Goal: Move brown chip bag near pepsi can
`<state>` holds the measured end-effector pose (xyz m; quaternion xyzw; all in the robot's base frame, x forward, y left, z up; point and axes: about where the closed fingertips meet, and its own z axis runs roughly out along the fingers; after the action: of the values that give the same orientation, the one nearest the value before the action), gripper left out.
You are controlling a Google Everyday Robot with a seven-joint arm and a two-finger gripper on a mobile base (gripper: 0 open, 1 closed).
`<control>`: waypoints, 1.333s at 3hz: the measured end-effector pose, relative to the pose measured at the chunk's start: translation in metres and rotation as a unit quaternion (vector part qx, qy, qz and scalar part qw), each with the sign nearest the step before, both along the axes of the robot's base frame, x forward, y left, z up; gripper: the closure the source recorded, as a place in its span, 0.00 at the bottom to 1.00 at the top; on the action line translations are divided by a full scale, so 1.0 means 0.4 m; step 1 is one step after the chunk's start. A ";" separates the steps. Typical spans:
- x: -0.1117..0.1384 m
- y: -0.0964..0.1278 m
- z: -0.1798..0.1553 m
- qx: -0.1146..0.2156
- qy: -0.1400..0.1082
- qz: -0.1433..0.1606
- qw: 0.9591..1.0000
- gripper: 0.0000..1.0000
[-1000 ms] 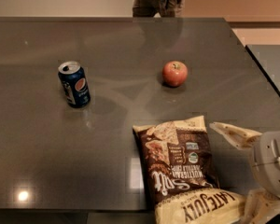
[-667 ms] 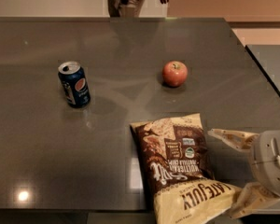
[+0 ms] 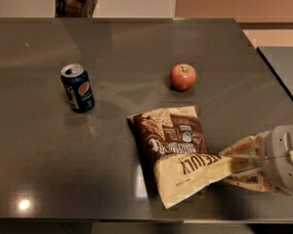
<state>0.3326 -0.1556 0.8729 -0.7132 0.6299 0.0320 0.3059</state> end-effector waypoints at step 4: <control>0.144 0.207 0.094 -0.018 -0.039 0.060 0.997 1.00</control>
Offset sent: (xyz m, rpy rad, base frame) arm 0.0459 0.0690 0.0369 -0.0198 -0.0750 0.0989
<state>0.3902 -0.0726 0.9106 -0.7558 0.5739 0.0110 0.3152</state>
